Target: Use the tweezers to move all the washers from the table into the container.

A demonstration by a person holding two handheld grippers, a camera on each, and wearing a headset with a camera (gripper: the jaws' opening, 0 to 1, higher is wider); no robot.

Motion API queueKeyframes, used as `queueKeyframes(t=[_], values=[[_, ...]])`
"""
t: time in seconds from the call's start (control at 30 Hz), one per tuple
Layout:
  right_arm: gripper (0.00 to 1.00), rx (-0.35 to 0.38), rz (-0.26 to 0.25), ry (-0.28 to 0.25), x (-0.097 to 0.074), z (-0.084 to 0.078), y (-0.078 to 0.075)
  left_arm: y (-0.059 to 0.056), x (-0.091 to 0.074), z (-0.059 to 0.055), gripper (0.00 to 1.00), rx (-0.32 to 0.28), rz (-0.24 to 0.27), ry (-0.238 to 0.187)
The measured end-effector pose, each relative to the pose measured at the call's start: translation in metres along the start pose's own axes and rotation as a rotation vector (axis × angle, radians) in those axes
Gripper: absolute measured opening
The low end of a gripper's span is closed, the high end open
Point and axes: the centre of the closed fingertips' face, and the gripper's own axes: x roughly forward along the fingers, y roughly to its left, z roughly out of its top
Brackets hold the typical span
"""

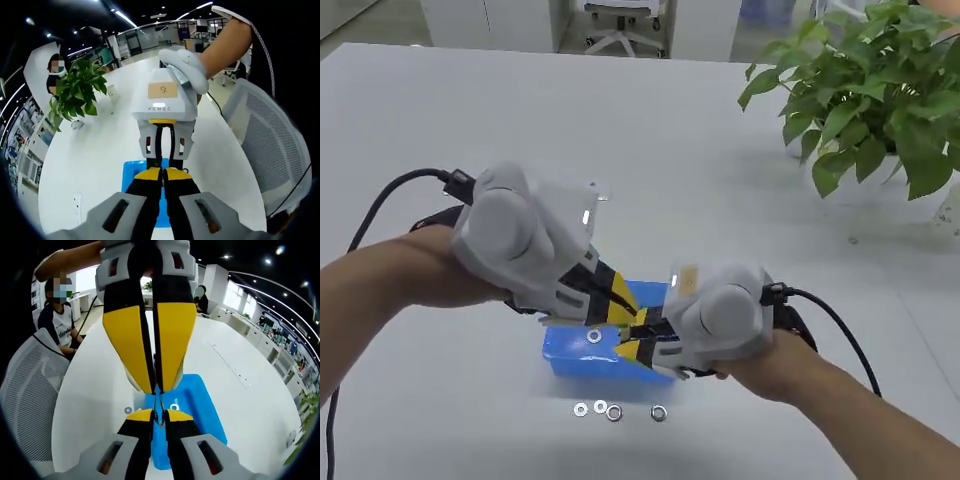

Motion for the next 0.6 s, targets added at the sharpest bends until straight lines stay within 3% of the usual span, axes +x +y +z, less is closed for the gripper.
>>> queueKeyframes(t=[0.2, 0.6], values=[[0.10, 0.011, -0.004, -0.016, 0.005, 0.004, -0.008, 0.008, -0.002, -0.002, 0.05, -0.003, 0.007, -0.003], [0.10, 0.011, 0.017, -0.014, 0.026, -0.001, -0.019, 0.019, 0.002, -0.023, 0.05, -0.020, 0.014, 0.011]])
